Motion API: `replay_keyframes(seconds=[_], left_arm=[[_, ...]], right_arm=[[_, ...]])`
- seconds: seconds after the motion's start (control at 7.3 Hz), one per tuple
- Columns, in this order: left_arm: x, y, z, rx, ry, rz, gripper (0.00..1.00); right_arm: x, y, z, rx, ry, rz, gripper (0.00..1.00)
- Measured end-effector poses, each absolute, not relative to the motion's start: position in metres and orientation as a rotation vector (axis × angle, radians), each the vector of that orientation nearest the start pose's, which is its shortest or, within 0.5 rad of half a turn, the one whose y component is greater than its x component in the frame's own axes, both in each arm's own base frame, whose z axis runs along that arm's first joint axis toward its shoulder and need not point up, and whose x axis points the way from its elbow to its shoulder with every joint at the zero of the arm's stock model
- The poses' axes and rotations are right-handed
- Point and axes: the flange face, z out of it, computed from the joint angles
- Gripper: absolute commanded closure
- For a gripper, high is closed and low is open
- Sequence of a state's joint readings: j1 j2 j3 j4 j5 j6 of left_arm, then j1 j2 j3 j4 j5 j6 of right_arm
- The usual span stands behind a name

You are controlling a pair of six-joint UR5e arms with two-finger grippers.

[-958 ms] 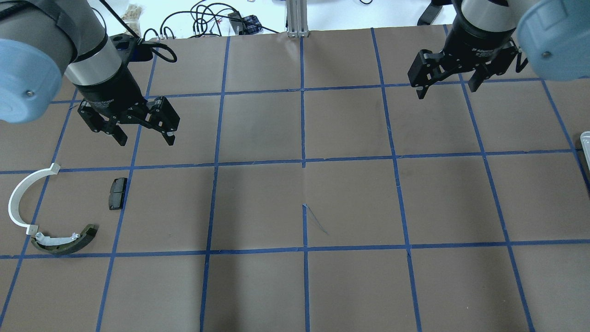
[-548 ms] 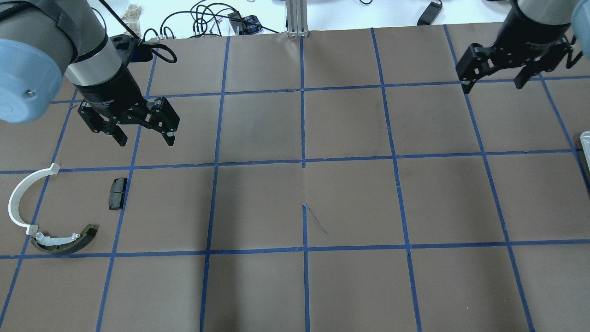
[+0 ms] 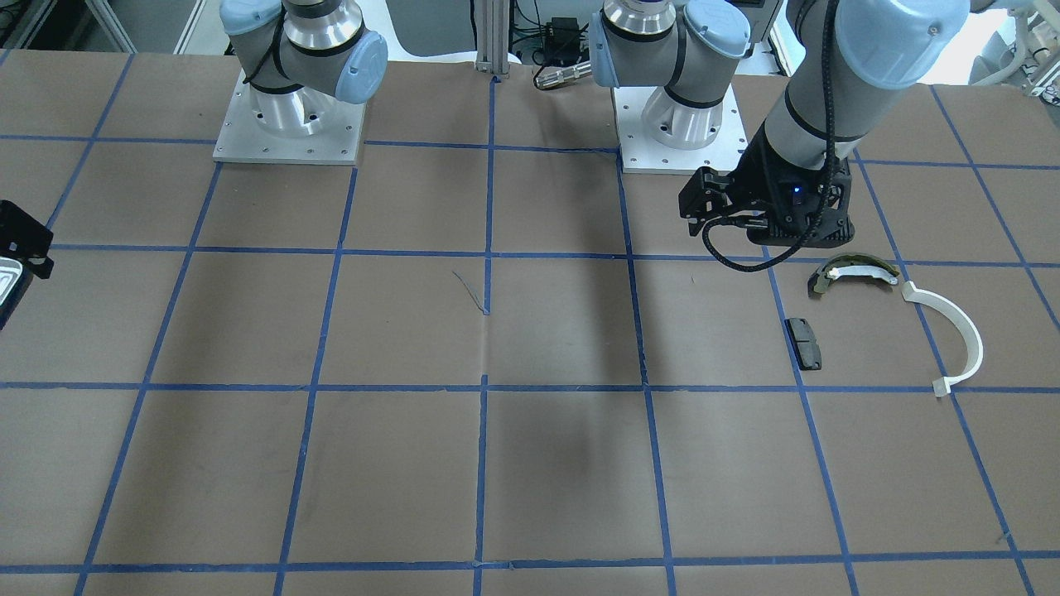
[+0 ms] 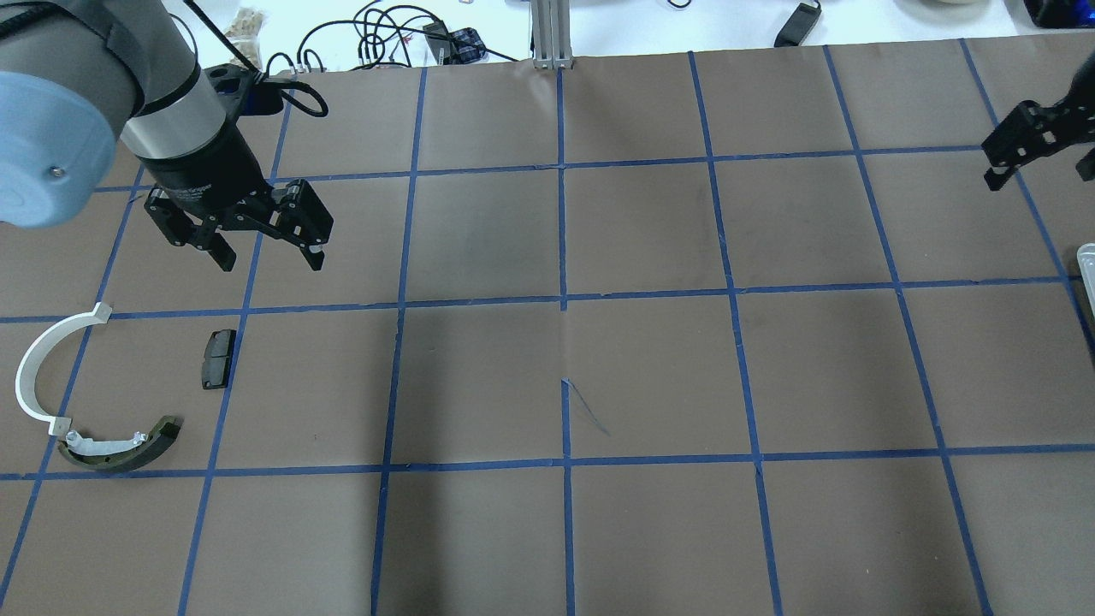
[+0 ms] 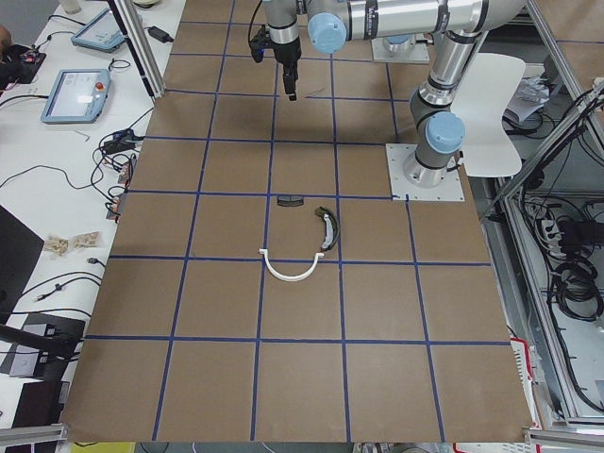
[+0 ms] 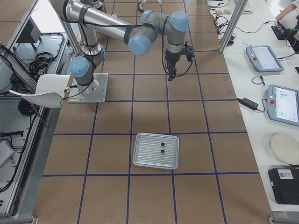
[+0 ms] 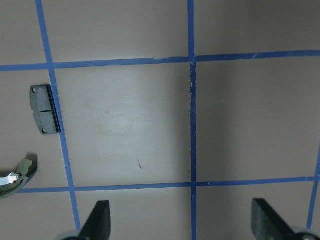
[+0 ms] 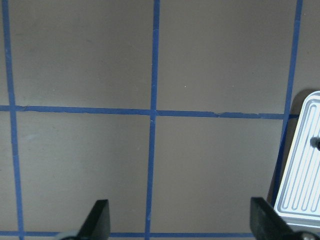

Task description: Place bearing gear from tray to pile

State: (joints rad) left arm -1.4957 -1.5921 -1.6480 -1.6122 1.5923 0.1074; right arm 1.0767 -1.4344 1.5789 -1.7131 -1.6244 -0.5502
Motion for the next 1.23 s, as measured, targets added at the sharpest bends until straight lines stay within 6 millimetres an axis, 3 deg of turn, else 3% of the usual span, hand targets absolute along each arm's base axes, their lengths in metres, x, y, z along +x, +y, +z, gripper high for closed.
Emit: replay_keyframes(seconds=[0.27, 0.55, 0.68, 0.96, 1.23], left_arm=[[-0.094, -0.493, 0.436, 0.054, 3.124, 0.223, 0.0], [-0.095, -0.491, 0.431, 0.055, 3.124, 0.237, 0.0], [-0.095, -0.489, 0.429, 0.056, 3.124, 0.245, 0.0], [-0.094, -0.489, 0.427, 0.056, 3.12, 0.249, 0.0], [-0.093, -0.488, 0.425, 0.057, 3.108, 0.255, 0.0]], right_arm=[[-0.241, -0.537, 0.388, -0.141, 3.18, 0.052, 0.0], [-0.329, -0.527, 0.326, -0.251, 3.16, 0.062, 0.0], [-0.364, -0.52, 0.298, -0.306, 3.155, 0.058, 0.01], [-0.402, -0.517, 0.247, -0.392, 3.142, 0.056, 0.12], [-0.417, -0.515, 0.214, -0.407, 3.133, 0.058, 0.23]])
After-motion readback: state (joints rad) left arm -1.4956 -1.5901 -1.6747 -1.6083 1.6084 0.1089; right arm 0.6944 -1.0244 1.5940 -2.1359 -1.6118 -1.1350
